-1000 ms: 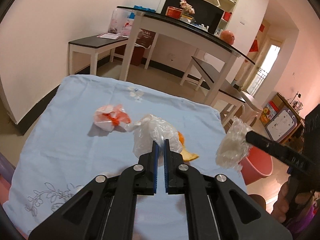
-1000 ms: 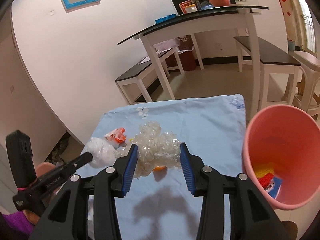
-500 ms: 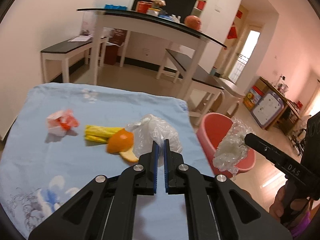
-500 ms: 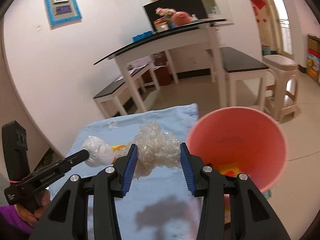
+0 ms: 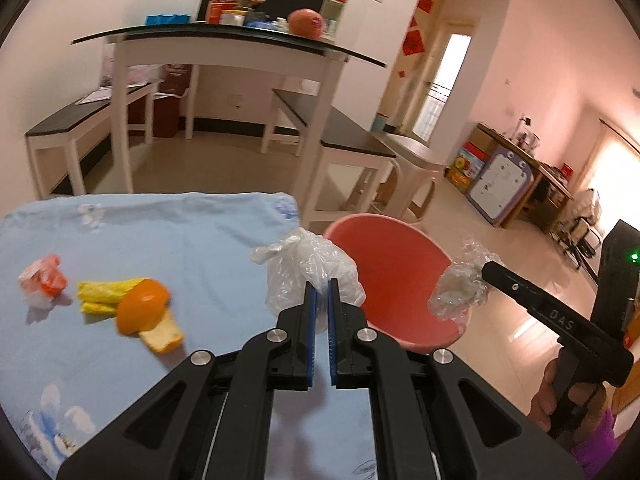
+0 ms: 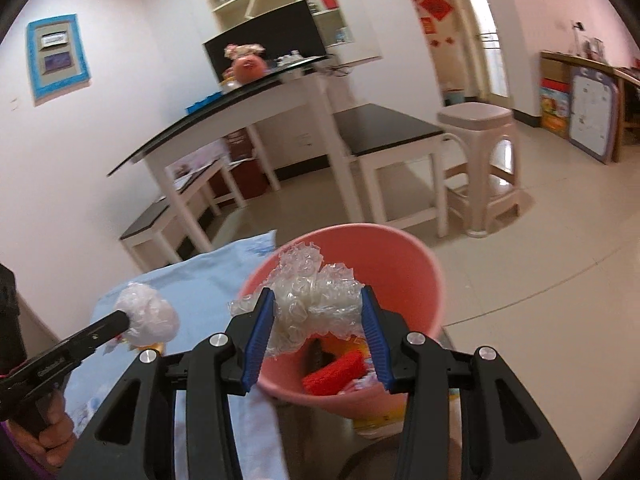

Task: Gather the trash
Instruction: 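Carry both bags over the pink bucket and open both tools to drop them, then move both tools back over the table toward the orange peel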

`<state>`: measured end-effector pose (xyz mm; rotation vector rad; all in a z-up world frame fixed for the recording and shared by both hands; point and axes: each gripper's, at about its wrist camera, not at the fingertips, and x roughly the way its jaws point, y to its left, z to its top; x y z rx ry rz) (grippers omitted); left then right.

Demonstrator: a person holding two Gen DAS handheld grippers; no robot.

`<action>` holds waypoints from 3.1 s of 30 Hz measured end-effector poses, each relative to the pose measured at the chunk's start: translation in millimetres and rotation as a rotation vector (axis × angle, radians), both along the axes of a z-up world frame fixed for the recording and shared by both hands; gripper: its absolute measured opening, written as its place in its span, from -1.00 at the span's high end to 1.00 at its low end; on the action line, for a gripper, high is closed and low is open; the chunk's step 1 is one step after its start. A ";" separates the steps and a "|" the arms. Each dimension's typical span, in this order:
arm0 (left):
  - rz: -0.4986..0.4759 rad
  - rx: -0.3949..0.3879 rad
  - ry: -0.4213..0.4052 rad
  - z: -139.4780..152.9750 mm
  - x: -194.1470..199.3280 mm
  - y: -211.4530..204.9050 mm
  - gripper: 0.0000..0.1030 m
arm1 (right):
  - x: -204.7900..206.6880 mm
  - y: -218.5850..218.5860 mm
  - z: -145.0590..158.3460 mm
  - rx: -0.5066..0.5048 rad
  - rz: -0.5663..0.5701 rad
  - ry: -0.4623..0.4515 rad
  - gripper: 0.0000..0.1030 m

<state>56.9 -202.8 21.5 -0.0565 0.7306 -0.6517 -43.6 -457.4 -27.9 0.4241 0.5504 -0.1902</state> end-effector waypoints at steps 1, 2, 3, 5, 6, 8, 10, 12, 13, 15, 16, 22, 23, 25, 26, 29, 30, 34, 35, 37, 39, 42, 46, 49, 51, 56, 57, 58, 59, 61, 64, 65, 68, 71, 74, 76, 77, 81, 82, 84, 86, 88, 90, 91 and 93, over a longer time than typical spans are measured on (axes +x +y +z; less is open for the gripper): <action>-0.012 0.002 0.003 -0.6 0.9 -6.7 0.91 | -1.6 -4.9 -2.3 0.000 -0.013 0.004 0.16; -0.021 0.001 0.008 -1.3 1.9 -10.3 0.91 | -3.0 -9.9 -4.7 0.005 -0.026 0.007 0.16; -0.033 -0.003 0.015 -2.1 2.7 -15.5 0.91 | -4.2 -15.0 -7.0 0.014 -0.035 0.010 0.16; -0.057 -0.005 0.018 -2.9 3.9 -25.8 0.91 | -4.9 -21.7 -10.5 0.017 -0.049 0.017 0.15; -0.066 -0.005 0.017 -3.2 3.8 -29.5 0.91 | -4.6 -23.4 -12.3 0.014 -0.052 0.022 0.15; -0.089 -0.002 0.012 -2.7 3.1 -39.5 0.91 | -2.6 -25.4 -15.1 0.003 -0.058 0.030 0.14; -0.115 0.005 0.005 -5.4 5.2 -51.2 0.91 | -1.6 -25.0 -18.4 -0.012 -0.064 0.041 0.13; -0.129 0.012 0.014 -9.8 6.9 -60.5 0.91 | -0.4 -25.4 -22.5 -0.021 -0.068 0.053 0.13; -0.136 0.014 0.026 -13.0 8.5 -65.2 0.91 | 0.8 -25.0 -23.4 -0.023 -0.069 0.058 0.13; -0.145 0.019 0.041 -18.9 11.1 -73.5 0.91 | 3.3 -24.4 -26.5 -0.032 -0.071 0.069 0.12; -0.149 0.024 0.045 -22.0 12.4 -77.5 0.91 | 4.7 -24.4 -28.0 -0.038 -0.072 0.073 0.12; -0.158 0.034 0.036 -29.4 14.0 -88.5 0.91 | 15.1 -20.5 -35.8 -0.066 -0.063 0.091 0.11; -0.160 0.032 0.032 -29.7 15.1 -89.1 0.91 | 16.6 -20.1 -36.2 -0.067 -0.061 0.092 0.11; -0.158 0.030 0.028 -30.0 16.4 -92.4 0.90 | 20.0 -18.7 -37.6 -0.075 -0.055 0.099 0.11; -0.154 0.029 0.027 -30.3 16.5 -93.6 0.90 | 21.3 -18.4 -38.0 -0.077 -0.053 0.102 0.11; -0.157 0.024 0.050 -32.4 21.3 -94.2 0.76 | 23.9 -16.9 -38.6 -0.087 -0.052 0.104 0.08; -0.157 0.024 0.056 -32.2 21.5 -94.1 0.59 | 24.7 -16.4 -38.5 -0.089 -0.051 0.103 0.08; -0.153 0.011 0.053 -31.0 19.2 -90.8 0.22 | 26.8 -14.1 -37.7 -0.084 -0.045 0.099 -0.02; -0.158 0.008 0.051 -29.9 17.8 -90.4 0.20 | 26.9 -13.4 -37.4 -0.084 -0.045 0.097 -0.05; -0.160 0.006 0.044 -27.8 16.4 -90.5 0.19 | 27.4 -11.5 -36.5 -0.089 -0.040 0.094 -0.09; -0.160 0.003 0.042 -26.6 16.0 -89.7 0.18 | 27.3 -10.6 -35.3 -0.099 -0.041 0.093 -0.14; -0.153 0.005 0.040 -25.8 15.2 -88.7 0.18 | 27.0 -9.8 -32.7 -0.100 -0.039 0.086 -0.14; -0.137 0.003 0.042 -23.4 14.0 -84.0 0.18 | 22.1 -8.2 -30.9 -0.098 -0.034 0.079 -0.14; -0.122 0.008 0.040 -22.9 12.1 -79.2 0.18 | 18.3 -5.9 -30.1 -0.091 -0.027 0.077 -0.14; -0.112 0.019 0.036 -22.4 10.4 -75.4 0.18 | 15.6 -3.1 -29.3 -0.084 -0.019 0.075 -0.14; -0.081 0.061 0.022 -22.9 4.5 -61.3 0.18 | 13.7 10.2 -23.6 -0.079 0.012 0.069 -0.14; -0.062 0.074 0.018 -22.5 3.7 -55.8 0.18 | 14.3 14.9 -21.8 -0.081 0.023 0.067 -0.14; -0.051 0.078 0.017 -21.8 2.9 -50.9 0.18 | 15.0 19.1 -20.6 -0.083 0.031 0.066 -0.14; -0.042 0.080 0.018 -20.8 2.3 -47.0 0.18 | 15.6 22.7 -19.4 -0.084 0.039 0.065 -0.14; -0.018 0.084 0.018 -18.7 1.1 -35.2 0.18 | 18.1 32.8 -15.9 -0.085 0.063 0.061 -0.14; 0.019 0.079 0.006 -16.2 -1.8 -16.0 0.18 | 21.6 51.1 -11.3 -0.094 0.102 0.057 -0.14; 0.029 0.081 0.002 -15.2 -3.1 -12.1 0.18 | 22.7 57.1 -9.6 -0.097 0.114 0.055 -0.14; 0.062 0.084 -0.015 -15.0 -7.3 6.0 0.18 | 26.6 79.1 -6.0 -0.100 0.162 0.052 -0.14; 0.096 0.092 -0.031 -15.4 -11.5 25.8 0.18 | 30.7 96.9 -5.1 -0.100 0.199 0.054 -0.14; 0.135 0.112 -0.057 -17.1 -16.6 46.5 0.18 | 37.1 115.0 -5.6 -0.094 0.233 0.060 -0.14; 0.164 0.124 -0.074 -18.6 -19.9 63.9 0.18 | 42.4 127.3 -7.7 -0.079 0.259 0.072 -0.14; 0.184 0.133 -0.085 -19.0 -20.5 72.2 0.18 | 43.8 130.7 -9.0 -0.075 0.266 0.076 -0.14; 0.227 0.146 -0.107 -23.7 -24.6 98.7 0.18 | 53.8 153.4 -15.3 -0.086 0.305 0.105 -0.14; 0.236 0.144 -0.100 -25.7 -24.1 106.1 0.18 | 57.3 160.8 -16.9 -0.085 0.318 0.110 -0.14; 0.255 0.138 -0.084 -30.5 -22.8 120.4 0.18 | 62.0 170.9 -19.0 -0.082 0.333 0.114 -0.14; 0.284 0.135 -0.072 -34.1 -21.0 135.3 0.18 | 68.0 180.5 -22.0 -0.082 0.356 0.123 -0.14; 0.312 0.129 -0.060 -37.2 -17.0 149.9 0.18 | 73.5 187.7 -24.4 -0.081 0.377 0.134 -0.14; 0.345 0.124 -0.046 -40.3 -11.5 162.2 0.18 | 81.1 195.5 -25.9 -0.071 0.396 0.141 -0.14; 0.364 0.120 -0.038 -41.5 -8.0 170.1 0.18 | 84.7 198.3 -26.3 -0.063 0.405 0.143 -0.14; 0.403 0.111 -0.019 -43.5 0.7 185.4 0.18 | 91.9 204.1 -27.5 -0.048 0.420 0.147 -0.14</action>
